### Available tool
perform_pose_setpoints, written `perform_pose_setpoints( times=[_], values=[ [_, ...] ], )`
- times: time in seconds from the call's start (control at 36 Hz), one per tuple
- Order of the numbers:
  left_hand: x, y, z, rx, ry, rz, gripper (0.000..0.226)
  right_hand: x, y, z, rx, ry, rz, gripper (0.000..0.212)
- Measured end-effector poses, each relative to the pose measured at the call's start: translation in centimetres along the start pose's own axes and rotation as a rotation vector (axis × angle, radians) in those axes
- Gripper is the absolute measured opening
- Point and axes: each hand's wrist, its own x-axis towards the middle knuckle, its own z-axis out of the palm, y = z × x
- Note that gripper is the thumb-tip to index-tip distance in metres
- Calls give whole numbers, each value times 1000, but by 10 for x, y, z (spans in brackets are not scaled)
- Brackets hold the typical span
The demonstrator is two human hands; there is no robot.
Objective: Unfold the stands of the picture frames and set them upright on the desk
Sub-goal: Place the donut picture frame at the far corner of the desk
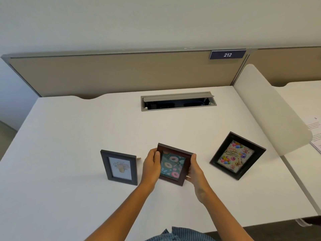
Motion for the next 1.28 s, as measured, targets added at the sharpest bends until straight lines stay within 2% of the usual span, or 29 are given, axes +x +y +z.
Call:
perform_pose_setpoints(
  times=[0.17, 0.42, 0.61, 0.72, 0.83, 1.11, 1.28],
  values=[
    [-5, 1, 2, -3, 9, -8, 23, -7, -6, -2, 44, -18, -15, 81],
    [-13, 24, 7, -57, 6, 12, 23, -12, -26, -12, 57, -24, -88, 79],
    [-3, 71, 12, -80, 21, 109, 21, -9, -81, -15, 36, -32, -225, 78],
    [9, 109, 3, -122, 21, 172, 18, -3, -124, -7, 19, -14, -313, 71],
    [26, 144, -18, -161, 36, 222, 20, 3, -168, 10, -27, -64, -349, 60],
    [70, 187, -101, -126, 155, 320, 22, 23, -239, 93, -118, -217, -395, 77],
    [97, 185, -173, -51, 242, 323, 23, 40, -254, 167, -155, -311, -377, 78]
  ],
)
